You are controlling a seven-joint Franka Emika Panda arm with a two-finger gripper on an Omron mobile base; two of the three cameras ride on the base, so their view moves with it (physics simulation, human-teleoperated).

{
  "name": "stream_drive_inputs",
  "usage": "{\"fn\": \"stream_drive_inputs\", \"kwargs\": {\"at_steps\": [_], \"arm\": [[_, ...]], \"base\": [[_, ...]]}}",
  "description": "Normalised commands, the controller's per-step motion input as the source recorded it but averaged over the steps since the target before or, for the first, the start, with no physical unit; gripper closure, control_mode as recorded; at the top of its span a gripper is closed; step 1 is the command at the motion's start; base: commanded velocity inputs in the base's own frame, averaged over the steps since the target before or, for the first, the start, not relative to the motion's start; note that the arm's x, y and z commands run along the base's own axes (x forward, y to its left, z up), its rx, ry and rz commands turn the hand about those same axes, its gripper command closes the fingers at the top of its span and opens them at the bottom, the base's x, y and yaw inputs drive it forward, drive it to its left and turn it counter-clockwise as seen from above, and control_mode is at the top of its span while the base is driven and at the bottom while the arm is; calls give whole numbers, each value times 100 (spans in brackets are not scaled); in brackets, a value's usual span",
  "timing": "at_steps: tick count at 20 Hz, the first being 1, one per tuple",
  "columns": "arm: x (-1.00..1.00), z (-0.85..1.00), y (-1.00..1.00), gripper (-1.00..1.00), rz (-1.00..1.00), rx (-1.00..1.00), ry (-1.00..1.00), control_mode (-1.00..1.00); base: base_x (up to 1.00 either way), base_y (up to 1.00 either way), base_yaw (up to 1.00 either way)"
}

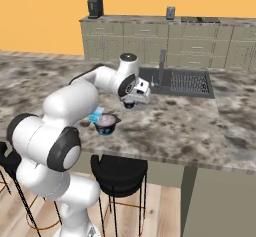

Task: Stack the yogurt containers by placing the smaller containers on top of the larger containers.

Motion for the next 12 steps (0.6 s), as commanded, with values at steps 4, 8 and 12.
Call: {"fn": "stream_drive_inputs", "kwargs": {"at_steps": [4, 8, 12], "arm": [[-13, 6, 49, 100, -5, 0, 0, -100], [-9, 0, 52, 100, -5, 0, 0, -100], [0, 0, 55, 100, -6, 0, 0, -100]], "base": [[0, 0, 0], [0, 0, 0], [0, 0, 0]]}}
